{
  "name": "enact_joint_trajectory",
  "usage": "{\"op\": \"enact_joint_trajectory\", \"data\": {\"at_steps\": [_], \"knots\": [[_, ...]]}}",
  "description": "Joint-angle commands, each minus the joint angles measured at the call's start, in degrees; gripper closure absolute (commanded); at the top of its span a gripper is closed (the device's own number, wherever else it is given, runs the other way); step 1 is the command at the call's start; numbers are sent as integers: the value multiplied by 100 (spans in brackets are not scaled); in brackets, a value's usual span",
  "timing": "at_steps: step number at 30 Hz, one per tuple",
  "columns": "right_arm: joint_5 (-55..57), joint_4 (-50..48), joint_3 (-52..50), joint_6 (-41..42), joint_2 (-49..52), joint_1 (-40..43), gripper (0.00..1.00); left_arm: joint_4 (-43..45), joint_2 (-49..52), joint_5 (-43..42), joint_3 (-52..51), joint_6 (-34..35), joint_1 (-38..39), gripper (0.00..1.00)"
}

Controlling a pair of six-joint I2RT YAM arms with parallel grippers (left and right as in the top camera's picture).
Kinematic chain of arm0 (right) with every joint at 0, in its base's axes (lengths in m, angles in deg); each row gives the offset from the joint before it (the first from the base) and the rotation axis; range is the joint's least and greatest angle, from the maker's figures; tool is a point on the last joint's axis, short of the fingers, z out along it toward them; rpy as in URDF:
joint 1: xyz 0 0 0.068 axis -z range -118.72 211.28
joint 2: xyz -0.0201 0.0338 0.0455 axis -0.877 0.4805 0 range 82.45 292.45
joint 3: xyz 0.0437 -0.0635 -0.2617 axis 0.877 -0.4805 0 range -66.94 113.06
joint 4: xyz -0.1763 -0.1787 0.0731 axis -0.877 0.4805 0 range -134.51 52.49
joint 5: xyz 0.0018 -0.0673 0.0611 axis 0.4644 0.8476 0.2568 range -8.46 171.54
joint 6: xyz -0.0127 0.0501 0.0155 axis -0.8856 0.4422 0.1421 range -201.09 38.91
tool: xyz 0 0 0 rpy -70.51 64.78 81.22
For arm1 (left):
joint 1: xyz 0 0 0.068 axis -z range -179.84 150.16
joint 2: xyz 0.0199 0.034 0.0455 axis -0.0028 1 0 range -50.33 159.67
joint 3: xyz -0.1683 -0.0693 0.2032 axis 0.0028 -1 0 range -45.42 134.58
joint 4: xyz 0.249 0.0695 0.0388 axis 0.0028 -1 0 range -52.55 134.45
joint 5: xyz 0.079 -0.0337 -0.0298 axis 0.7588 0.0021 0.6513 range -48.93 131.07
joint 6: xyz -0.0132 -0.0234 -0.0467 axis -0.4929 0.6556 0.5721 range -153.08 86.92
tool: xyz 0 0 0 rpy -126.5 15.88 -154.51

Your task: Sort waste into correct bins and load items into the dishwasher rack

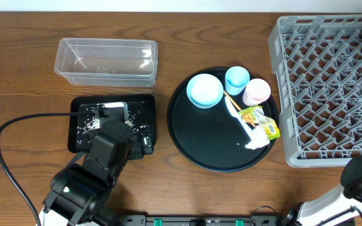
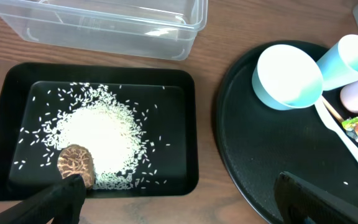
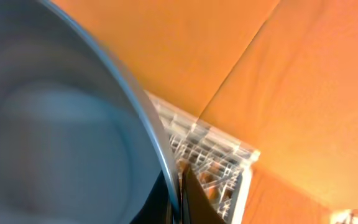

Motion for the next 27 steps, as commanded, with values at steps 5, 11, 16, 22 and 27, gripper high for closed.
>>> {"op": "enact_joint_trajectory", "data": {"at_steps": [5,11,16,22,27], "knots": [[1799,-1526,142,-1998,605,22,99,-9,-4,94,81,-35,-20,2],[2531,-2623,129,-3340,1108,-22,99,-9,-4,94,81,-35,-20,2],[2684,-2931,94,-3862,1338,-11,99,-9,-4,94,81,-35,-20,2],[2728,-2929,50,-3912,1528,-15,98,-9,-4,94,81,-35,-20,2],[2806,-3117,-308,-4155,1532,-79,99,-9,-4,94,81,-35,-20,2]]}}
